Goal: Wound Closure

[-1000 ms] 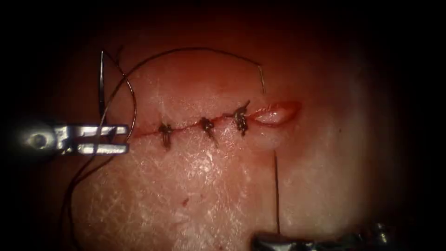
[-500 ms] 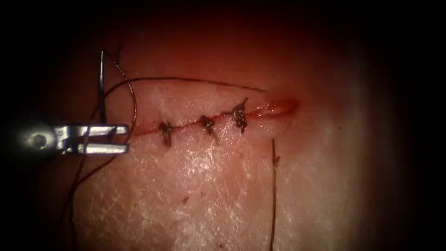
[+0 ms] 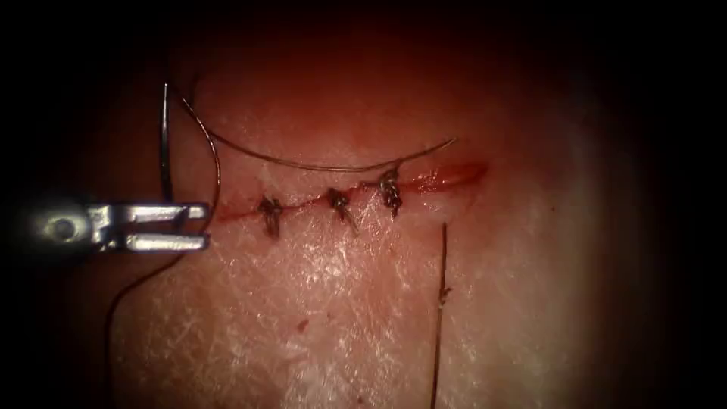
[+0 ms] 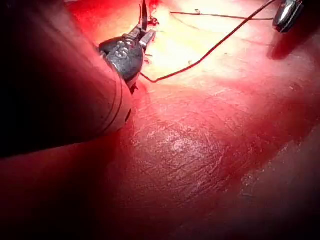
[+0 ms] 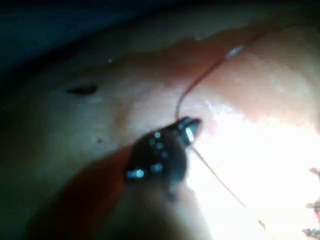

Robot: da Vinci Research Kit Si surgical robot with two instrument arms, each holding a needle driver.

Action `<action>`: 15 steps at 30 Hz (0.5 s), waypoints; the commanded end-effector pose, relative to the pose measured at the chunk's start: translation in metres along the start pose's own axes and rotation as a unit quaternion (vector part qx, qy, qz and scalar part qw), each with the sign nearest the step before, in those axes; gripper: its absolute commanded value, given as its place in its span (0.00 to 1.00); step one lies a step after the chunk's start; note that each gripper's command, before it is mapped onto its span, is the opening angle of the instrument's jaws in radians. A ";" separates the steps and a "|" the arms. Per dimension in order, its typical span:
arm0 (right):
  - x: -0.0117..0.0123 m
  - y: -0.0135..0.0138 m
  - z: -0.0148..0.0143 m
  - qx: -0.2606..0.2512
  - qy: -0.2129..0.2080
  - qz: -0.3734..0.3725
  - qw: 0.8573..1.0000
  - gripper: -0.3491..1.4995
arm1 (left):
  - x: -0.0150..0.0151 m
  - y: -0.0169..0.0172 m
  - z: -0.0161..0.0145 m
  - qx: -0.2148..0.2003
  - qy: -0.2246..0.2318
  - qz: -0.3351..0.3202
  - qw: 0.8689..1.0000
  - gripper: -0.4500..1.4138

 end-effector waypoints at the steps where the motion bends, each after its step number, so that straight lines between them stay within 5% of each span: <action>1: 0.0002 0.0000 0.0005 -0.021 0.018 0.002 1.000 0.00 | -0.0004 0.0001 0.0008 -0.001 -0.001 0.000 1.000 0.00; 4: 0.0001 0.0009 0.0002 -0.054 0.019 0.010 0.998 0.82 | -0.0004 0.0001 0.0008 -0.001 -0.001 0.000 1.000 0.00; 5: 0.0000 0.0012 0.0000 -0.064 0.012 0.015 0.998 0.91 | -0.0004 0.0001 0.0008 -0.001 -0.001 0.000 1.000 0.00; 12: -0.0016 0.0017 -0.0038 -0.070 0.010 0.049 0.996 0.99 | -0.0005 0.0001 0.0008 -0.001 -0.001 0.000 1.000 0.00; 15: -0.0049 0.0012 -0.0071 -0.059 0.030 0.122 0.990 0.99 | -0.0006 0.0001 0.0008 -0.002 -0.002 0.001 1.000 0.00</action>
